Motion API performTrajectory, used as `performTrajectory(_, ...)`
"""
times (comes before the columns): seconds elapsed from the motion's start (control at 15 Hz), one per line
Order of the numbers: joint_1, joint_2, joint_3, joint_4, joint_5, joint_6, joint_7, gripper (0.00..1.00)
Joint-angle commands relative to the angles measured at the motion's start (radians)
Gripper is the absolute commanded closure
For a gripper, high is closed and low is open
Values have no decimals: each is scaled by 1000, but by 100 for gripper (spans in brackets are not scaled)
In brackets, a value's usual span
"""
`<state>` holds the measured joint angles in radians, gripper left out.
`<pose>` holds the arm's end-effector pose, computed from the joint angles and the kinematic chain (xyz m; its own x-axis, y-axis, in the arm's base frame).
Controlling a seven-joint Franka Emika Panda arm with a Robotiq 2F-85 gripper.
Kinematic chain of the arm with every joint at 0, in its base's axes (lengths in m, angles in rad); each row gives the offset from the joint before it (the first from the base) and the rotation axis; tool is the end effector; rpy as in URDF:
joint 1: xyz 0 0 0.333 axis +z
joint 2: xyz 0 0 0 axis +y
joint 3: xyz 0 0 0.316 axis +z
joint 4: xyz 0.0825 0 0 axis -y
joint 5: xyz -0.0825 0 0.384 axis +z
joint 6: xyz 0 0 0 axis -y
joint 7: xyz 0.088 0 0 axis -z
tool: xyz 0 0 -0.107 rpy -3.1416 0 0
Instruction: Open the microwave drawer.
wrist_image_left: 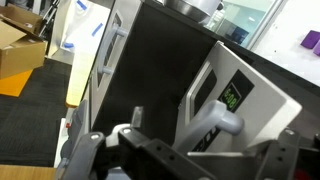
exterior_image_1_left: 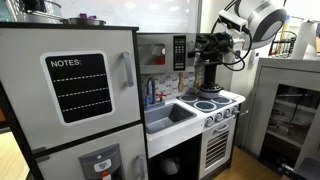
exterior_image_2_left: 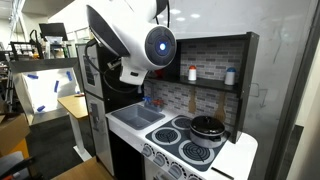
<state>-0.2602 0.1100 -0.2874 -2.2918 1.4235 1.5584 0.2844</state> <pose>0.4685 -0.1594 0.3342 0.3504 -0.2799 -0.8938 -0.8409 0.3262 -0.4318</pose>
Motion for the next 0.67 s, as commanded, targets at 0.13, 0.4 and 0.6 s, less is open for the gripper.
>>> performTrajectory(0.13,-2,-27,1,-13,-58,-28,14,0)
performTrajectory(0.4,-1,-41,2,-39,-89,-43,11,0)
performTrajectory(0.6,-2,-56,2,-70,-105,-44,8,0)
